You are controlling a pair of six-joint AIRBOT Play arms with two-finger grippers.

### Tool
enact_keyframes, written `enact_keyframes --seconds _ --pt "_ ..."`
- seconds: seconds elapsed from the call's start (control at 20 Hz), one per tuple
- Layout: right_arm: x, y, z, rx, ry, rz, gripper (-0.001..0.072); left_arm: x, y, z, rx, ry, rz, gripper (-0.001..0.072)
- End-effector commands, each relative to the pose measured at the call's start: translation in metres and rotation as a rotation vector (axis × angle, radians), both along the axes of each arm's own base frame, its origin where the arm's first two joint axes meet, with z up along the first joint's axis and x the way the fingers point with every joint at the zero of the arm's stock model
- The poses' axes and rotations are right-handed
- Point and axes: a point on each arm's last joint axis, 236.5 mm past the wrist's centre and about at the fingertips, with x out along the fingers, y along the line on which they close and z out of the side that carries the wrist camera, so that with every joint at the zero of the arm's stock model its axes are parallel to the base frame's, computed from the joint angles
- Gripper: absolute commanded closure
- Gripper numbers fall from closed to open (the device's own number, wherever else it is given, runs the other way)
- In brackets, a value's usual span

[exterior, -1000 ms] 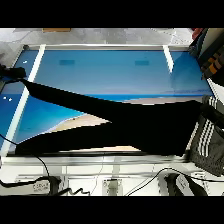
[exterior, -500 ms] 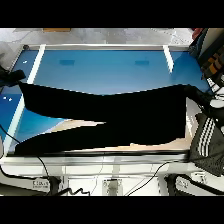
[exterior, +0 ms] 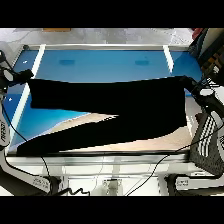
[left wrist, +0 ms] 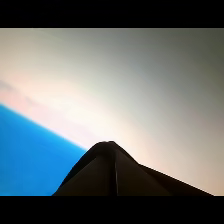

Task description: Fold the clothes and pants, and hang the long-sleeved shirts on hangers.

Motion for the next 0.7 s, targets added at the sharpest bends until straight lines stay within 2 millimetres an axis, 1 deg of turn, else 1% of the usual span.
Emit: enact_keyframes --seconds 0.0,0.1,0.2,0.35,0.4,0.45,0.5,0.55,0.65 --pt "0.006 -0.003 -0.001 -0.023 -0.011 -0.021 0.0696 0.014 0.002 -0.009 0.003 -0.042 0.001 0.0698" --pt "0.008 -0.006 -0.002 -0.04 -0.02 -0.042 0.0696 0.015 0.002 -0.018 -0.001 -0.031 0.001 0.0698" --pt "0.01 -0.012 -0.003 -0.058 -0.032 -0.07 0.0696 0.019 0.004 -0.022 0.004 -0.044 0.002 0.0698" --pt "0.012 -0.015 -0.012 -0.069 -0.025 -0.087 0.0696 0.035 0.001 -0.021 0.025 -0.11 -0.008 0.0698" --pt "0.013 -0.013 -0.016 -0.068 -0.018 -0.083 0.0691 0.041 -0.003 -0.019 0.035 -0.139 -0.015 0.0687" --pt "0.013 -0.012 -0.02 -0.071 -0.012 -0.08 0.0529 0.049 -0.006 -0.014 0.046 -0.175 -0.023 0.0525" --pt "0.014 -0.009 -0.022 -0.079 -0.007 -0.071 0.0178 0.054 -0.01 -0.01 0.055 -0.204 -0.03 0.012" --pt "0.015 -0.01 -0.022 -0.109 -0.005 -0.063 0.0059 0.059 -0.014 -0.003 0.065 -0.238 -0.037 0.0004" --pt "0.014 -0.011 -0.015 -0.156 -0.006 -0.044 0.0061 0.061 -0.02 0.007 0.07 -0.259 -0.045 0.0001"
